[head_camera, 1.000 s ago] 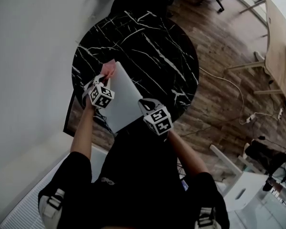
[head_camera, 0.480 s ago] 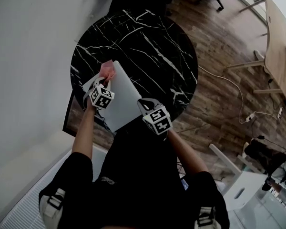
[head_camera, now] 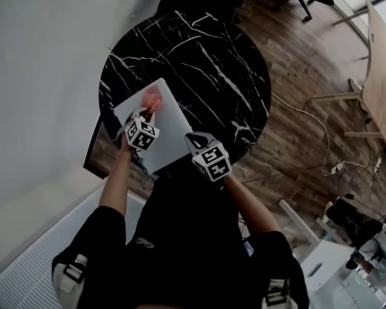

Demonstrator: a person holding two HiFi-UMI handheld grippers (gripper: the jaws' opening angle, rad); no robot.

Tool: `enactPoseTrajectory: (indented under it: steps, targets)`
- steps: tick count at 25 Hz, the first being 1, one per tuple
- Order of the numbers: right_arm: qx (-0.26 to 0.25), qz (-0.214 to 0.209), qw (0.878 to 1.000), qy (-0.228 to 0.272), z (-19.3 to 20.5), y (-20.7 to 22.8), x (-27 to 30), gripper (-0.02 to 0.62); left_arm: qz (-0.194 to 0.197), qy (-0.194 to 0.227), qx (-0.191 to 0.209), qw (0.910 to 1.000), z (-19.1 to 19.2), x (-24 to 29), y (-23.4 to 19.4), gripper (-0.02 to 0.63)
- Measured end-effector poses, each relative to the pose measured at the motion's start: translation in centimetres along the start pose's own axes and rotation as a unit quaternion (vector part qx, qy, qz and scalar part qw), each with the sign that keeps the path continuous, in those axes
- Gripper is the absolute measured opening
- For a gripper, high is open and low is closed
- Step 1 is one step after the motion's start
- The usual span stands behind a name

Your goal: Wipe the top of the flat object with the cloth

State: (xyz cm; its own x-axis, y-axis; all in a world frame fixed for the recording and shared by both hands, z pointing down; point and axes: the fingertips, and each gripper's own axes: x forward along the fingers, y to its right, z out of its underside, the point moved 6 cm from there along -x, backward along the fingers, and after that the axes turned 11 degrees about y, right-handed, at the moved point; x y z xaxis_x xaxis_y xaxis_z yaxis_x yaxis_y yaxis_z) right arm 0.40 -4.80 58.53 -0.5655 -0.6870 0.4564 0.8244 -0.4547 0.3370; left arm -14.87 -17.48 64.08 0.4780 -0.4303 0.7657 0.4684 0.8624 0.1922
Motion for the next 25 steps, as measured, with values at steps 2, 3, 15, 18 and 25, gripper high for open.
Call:
enactPoseTrajectory:
  steps: [2, 3, 15, 18, 25]
  targets:
    - [-0.004, -0.007, 1.000, -0.001, 0.2, -0.1, -0.1, -0.005, 0.002, -0.001, -0.003, 1.0000, 0.1, -0.3, 0.8, 0.023]
    - [-0.005, -0.010, 1.000, -0.002, 0.4, -0.1, -0.1, -0.005, 0.003, -0.001, -0.006, 1.0000, 0.1, -0.5, 1.3, 0.023]
    - [-0.003, -0.026, 1.000, 0.000, 0.9, 0.2, -1.4, -0.005, 0.014, -0.007, -0.038, 0.9991, 1.0, -2.5, 6.6, 0.023]
    - [-0.006, -0.032, 0.999, -0.008, 1.8, 0.1, -1.9, -0.005, 0.014, -0.008, -0.053, 0.9984, 1.5, -2.9, 8.0, 0.023]
    - [-0.015, -0.044, 0.999, -0.010, 2.3, 0.0, -3.4, -0.005, 0.013, -0.008, -0.067, 0.9976, 1.6, -3.8, 10.4, 0.023]
